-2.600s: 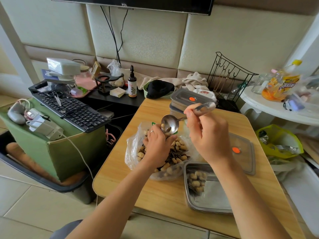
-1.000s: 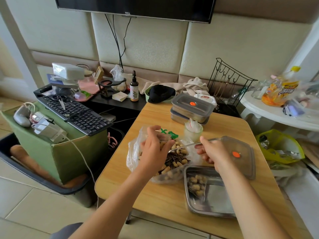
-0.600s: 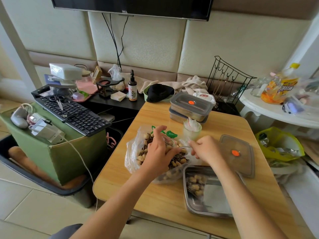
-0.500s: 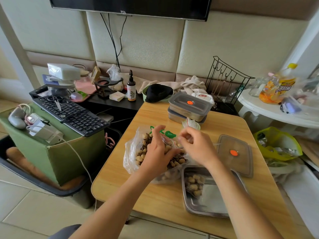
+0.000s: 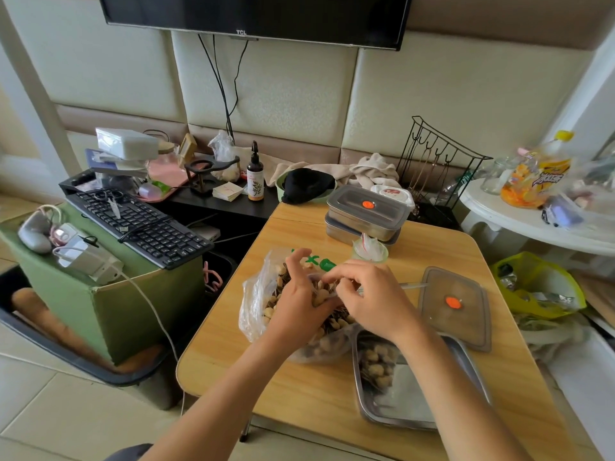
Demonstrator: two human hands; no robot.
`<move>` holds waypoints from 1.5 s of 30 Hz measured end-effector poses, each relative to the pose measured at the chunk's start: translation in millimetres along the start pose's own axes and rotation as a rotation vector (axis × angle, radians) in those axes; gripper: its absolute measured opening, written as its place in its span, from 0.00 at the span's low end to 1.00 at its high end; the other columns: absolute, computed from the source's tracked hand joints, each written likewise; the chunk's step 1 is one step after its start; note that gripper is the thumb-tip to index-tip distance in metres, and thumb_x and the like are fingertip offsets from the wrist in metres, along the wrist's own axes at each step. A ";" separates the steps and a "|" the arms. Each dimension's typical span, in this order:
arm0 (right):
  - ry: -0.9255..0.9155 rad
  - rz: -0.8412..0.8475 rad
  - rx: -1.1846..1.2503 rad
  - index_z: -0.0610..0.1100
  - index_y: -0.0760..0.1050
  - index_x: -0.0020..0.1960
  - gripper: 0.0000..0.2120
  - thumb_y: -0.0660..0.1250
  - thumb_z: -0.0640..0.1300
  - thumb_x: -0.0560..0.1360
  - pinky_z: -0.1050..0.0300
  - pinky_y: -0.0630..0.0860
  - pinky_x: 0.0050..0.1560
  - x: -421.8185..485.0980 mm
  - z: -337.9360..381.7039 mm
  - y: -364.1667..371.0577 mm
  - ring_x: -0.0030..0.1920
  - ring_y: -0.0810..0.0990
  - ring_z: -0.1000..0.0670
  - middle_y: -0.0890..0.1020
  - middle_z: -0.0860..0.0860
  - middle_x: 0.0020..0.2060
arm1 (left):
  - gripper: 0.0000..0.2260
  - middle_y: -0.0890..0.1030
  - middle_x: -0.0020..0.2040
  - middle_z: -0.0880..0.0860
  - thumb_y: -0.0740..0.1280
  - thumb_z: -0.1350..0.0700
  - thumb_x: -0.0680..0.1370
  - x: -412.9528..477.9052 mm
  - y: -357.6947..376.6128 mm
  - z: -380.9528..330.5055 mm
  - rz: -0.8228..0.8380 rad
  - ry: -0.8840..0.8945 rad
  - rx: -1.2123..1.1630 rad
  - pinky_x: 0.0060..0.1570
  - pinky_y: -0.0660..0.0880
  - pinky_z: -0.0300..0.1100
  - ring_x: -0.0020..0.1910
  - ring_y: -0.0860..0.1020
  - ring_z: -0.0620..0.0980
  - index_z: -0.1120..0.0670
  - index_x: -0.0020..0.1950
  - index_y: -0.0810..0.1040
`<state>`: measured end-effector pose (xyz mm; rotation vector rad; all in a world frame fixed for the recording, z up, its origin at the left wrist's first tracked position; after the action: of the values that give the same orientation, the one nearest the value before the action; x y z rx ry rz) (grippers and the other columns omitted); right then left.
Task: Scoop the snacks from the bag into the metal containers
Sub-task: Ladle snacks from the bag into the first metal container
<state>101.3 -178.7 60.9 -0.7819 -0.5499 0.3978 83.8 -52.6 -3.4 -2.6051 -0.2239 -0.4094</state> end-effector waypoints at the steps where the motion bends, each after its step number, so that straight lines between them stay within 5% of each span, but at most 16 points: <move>1: -0.016 0.022 -0.001 0.50 0.85 0.56 0.10 0.65 0.45 0.81 0.61 0.79 0.51 0.1 1.0 1.9 0.52 0.80 0.58 0.83 0.59 0.50 | 0.34 0.78 0.50 0.39 0.73 0.61 0.77 0.3 -1.2 1.3 -0.010 -0.010 0.006 0.52 0.79 0.36 0.48 0.81 0.37 0.53 0.73 0.53; 4: -0.030 0.107 -0.057 0.53 0.82 0.55 0.09 0.70 0.55 0.79 0.63 0.76 0.51 0.6 0.5 9.4 0.51 0.78 0.58 0.79 0.61 0.49 | 0.34 0.80 0.47 0.40 0.70 0.65 0.76 0.7 -3.5 0.3 -0.022 -0.019 0.032 0.52 0.81 0.48 0.45 0.83 0.43 0.52 0.73 0.52; 8: -0.028 0.023 -0.114 0.50 0.82 0.49 0.04 0.73 0.50 0.78 0.59 0.77 0.49 2.8 -2.3 5.8 0.47 0.78 0.58 0.80 0.59 0.45 | 0.35 0.83 0.46 0.48 0.75 0.60 0.75 -1.2 -7.3 -0.3 -0.051 -0.044 -0.027 0.49 0.82 0.52 0.43 0.84 0.48 0.49 0.71 0.54; 13: 0.056 -0.023 0.127 0.51 0.85 0.45 0.04 0.74 0.47 0.79 0.65 0.78 0.46 1.4 -8.7 -4.6 0.45 0.83 0.58 0.86 0.58 0.41 | 0.36 0.82 0.47 0.47 0.80 0.48 0.71 -2.7 -13.1 -3.1 -0.032 -0.109 -0.091 0.46 0.84 0.47 0.43 0.84 0.44 0.47 0.68 0.59; 18: 0.047 -0.013 0.025 0.52 0.83 0.46 0.06 0.71 0.46 0.81 0.56 0.80 0.46 -0.2 -16.7 -8.3 0.44 0.82 0.57 0.85 0.57 0.40 | 0.25 0.83 0.47 0.55 0.77 0.38 0.72 -2.5 -9.7 -1.9 0.146 -0.230 -0.250 0.46 0.84 0.52 0.44 0.84 0.54 0.53 0.59 0.76; 22: -0.025 -0.039 -0.038 0.50 0.80 0.43 0.07 0.69 0.45 0.80 0.52 0.79 0.40 -2.7 -8.3 -12.1 0.39 0.81 0.55 0.82 0.56 0.37 | 0.12 0.86 0.48 0.53 0.70 0.48 0.81 -5.3 -15.5 -7.6 0.122 -0.251 -0.347 0.47 0.83 0.43 0.46 0.85 0.49 0.56 0.55 0.82; 28: -0.072 -0.109 -0.010 0.50 0.82 0.48 0.04 0.71 0.48 0.81 0.62 0.78 0.40 -6.2 -0.2 -16.1 0.41 0.82 0.57 0.83 0.58 0.39 | 0.09 0.85 0.51 0.61 0.69 0.52 0.82 -9.0 -13.5 -6.1 0.061 -0.344 -0.566 0.47 0.84 0.49 0.49 0.85 0.59 0.57 0.53 0.81; 32: 0.091 -0.128 0.224 0.48 0.80 0.55 0.07 0.73 0.47 0.79 0.64 0.81 0.49 -12.1 -13.8 -15.0 0.48 0.84 0.59 0.85 0.56 0.45 | 0.10 0.83 0.50 0.65 0.69 0.53 0.82 -9.0 -14.2 -10.2 -0.014 -0.313 -0.613 0.46 0.82 0.58 0.45 0.84 0.60 0.60 0.52 0.79; 36: 0.256 -0.065 0.411 0.50 0.84 0.47 0.06 0.73 0.51 0.79 0.40 0.82 0.56 -15.1 -33.4 -8.9 0.46 0.85 0.51 0.87 0.52 0.42 | 0.11 0.84 0.49 0.63 0.68 0.52 0.83 -9.1 -16.7 -15.3 -0.058 -0.279 -0.628 0.49 0.82 0.57 0.45 0.83 0.58 0.61 0.52 0.79; 38: 0.266 -0.096 0.441 0.49 0.85 0.45 0.08 0.72 0.50 0.80 0.38 0.82 0.55 -16.2 -34.6 -11.1 0.44 0.86 0.49 0.87 0.51 0.40 | 0.10 0.85 0.47 0.60 0.68 0.52 0.82 -10.0 -16.0 -20.4 -0.042 -0.270 -0.631 0.46 0.83 0.53 0.45 0.84 0.57 0.60 0.52 0.80; 45: 0.144 -0.138 0.263 0.50 0.82 0.44 0.08 0.71 0.50 0.81 0.51 0.81 0.45 -17.4 -25.8 -21.2 0.40 0.84 0.53 0.85 0.55 0.37 | 0.12 0.85 0.51 0.65 0.72 0.53 0.79 -10.9 -10.1 -21.9 0.081 -0.339 -0.681 0.45 0.83 0.52 0.49 0.85 0.64 0.61 0.57 0.82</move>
<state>105.8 -215.8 56.3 -0.5116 -0.4043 0.2764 65.8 -55.5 15.8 -3.3352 -0.0967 0.0040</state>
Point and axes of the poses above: each hand's wrist, its own x-axis towards the middle knuckle, its own y-axis out of the palm, z = x × y, the point moved 7 cm from there along x, towards the middle knuckle
